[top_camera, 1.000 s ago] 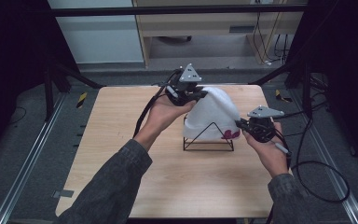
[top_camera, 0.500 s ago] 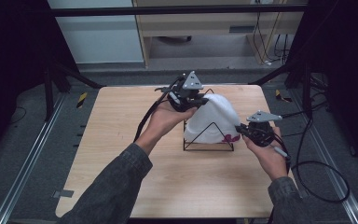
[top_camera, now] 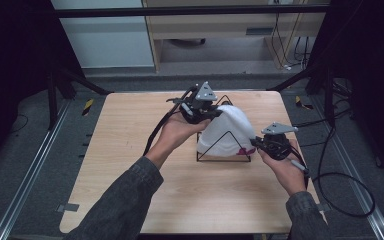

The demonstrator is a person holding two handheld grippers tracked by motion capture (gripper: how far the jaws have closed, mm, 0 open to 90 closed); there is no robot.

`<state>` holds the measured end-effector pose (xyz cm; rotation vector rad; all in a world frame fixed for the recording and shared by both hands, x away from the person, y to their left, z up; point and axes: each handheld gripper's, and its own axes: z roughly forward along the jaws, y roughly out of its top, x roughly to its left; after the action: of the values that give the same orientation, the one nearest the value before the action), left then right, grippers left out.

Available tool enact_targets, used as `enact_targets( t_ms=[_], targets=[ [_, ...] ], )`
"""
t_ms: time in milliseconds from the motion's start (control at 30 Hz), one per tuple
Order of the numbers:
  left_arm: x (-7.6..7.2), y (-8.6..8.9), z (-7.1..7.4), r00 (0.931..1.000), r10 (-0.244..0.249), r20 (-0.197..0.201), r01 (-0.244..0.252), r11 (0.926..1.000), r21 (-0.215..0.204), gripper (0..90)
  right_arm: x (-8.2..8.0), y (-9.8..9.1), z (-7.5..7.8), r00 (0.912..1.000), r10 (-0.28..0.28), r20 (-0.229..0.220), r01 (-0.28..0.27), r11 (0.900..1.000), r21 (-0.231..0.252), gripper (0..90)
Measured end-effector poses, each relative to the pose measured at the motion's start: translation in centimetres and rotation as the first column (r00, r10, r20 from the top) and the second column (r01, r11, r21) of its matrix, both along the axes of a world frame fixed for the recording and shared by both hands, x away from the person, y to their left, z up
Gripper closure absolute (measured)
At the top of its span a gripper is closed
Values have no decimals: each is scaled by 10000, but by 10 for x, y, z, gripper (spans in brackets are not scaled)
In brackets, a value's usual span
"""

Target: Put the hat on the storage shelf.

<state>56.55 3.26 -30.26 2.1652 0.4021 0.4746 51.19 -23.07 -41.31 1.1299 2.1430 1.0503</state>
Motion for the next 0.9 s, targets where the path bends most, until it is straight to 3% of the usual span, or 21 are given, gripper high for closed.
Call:
enact_targets(
  t_ms=[567, 600, 700, 767, 900],
  targets=[
    [1, 0, -8, 9993, 103, -355, -99, 9999, 110, 778, -2, 2, -10, 9995, -59, -300, 57, 10000, -76, 807],
    [1, 0, -8, 9993, 103, -355, -99, 9999, 110, 762, -2, 2, -10, 9995, -59, -300, 57, 10000, -76, 807],
    [1, 0, -10, 9984, 181, -529, -176, 9998, 88, 665, -6, -1, -8, 9994, -293, -198, 295, 9995, 72, 682],
    [-2, 0, -9, 9984, 339, -451, -346, 9993, -161, 592, -11, -3, -5, 9992, -393, -117, 394, 9991, 152, 638],
    [-8, 1, -5, 9988, 360, -346, -362, 9993, -51, 474, -22, -4, -1, 9988, -494, 43, 492, 9984, 273, 584]
  ],
)
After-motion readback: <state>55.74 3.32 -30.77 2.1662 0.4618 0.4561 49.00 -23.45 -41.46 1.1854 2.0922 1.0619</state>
